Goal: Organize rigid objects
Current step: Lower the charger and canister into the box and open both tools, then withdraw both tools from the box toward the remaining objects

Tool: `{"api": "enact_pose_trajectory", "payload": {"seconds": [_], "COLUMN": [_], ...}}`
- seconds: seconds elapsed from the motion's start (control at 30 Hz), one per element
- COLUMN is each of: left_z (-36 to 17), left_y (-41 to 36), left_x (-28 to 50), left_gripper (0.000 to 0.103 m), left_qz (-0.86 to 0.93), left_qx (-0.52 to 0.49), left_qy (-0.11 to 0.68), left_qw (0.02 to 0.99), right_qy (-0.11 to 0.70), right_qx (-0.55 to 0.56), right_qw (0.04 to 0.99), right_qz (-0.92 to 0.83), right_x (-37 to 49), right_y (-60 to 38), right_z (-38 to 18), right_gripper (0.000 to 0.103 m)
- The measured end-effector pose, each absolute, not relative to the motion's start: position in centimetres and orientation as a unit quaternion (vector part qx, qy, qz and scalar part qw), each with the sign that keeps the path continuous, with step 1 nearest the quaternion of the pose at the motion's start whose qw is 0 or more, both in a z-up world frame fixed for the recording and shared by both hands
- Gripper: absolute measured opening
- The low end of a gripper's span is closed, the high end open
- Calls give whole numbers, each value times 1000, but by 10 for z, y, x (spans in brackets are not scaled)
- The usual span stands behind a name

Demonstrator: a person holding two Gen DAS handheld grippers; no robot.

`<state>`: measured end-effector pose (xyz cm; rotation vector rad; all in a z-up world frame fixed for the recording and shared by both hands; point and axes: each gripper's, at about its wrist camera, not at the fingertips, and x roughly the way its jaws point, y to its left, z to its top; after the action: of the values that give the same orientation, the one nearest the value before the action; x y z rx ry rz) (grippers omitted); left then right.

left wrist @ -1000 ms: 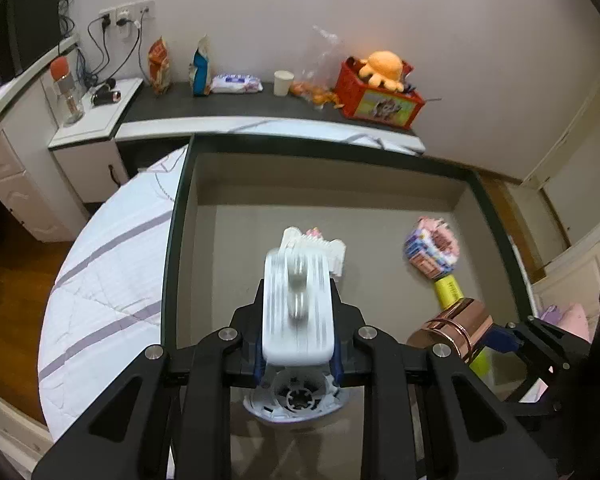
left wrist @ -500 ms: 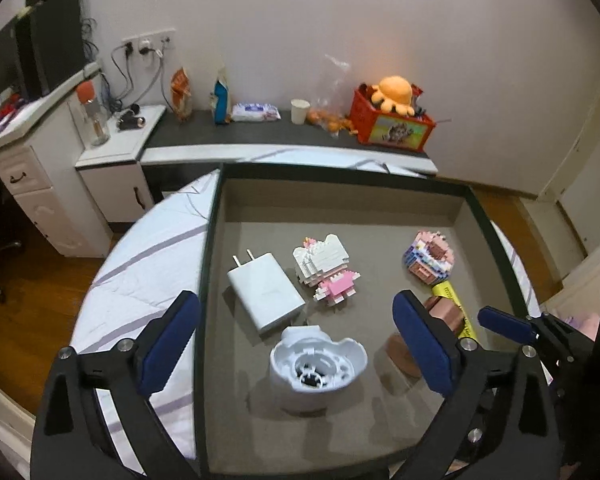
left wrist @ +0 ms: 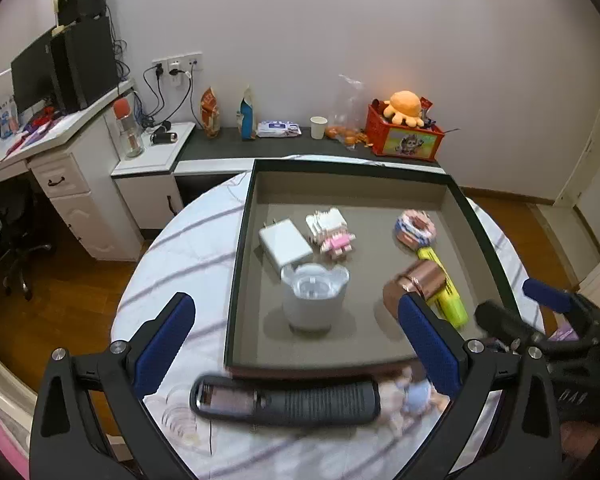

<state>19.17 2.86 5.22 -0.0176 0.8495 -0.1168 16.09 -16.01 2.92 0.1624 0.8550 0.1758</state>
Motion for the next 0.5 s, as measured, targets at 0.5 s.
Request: {"api": "enact_pose_trajectory", "payload": {"seconds": [0.5], "left_z": [6], "left_y": [44], "left_x": [115], "left_gripper": [103], "left_qz": [-63], "left_qx": [-61], "left_qy": [431], "left_qw": [898], "right_qy": [430], "right_qx": [87], "right_qw": [898], "right_qz": [26], "right_x": [83], "right_y": [-198], "right_z": [13], "right_gripper": [103]}}
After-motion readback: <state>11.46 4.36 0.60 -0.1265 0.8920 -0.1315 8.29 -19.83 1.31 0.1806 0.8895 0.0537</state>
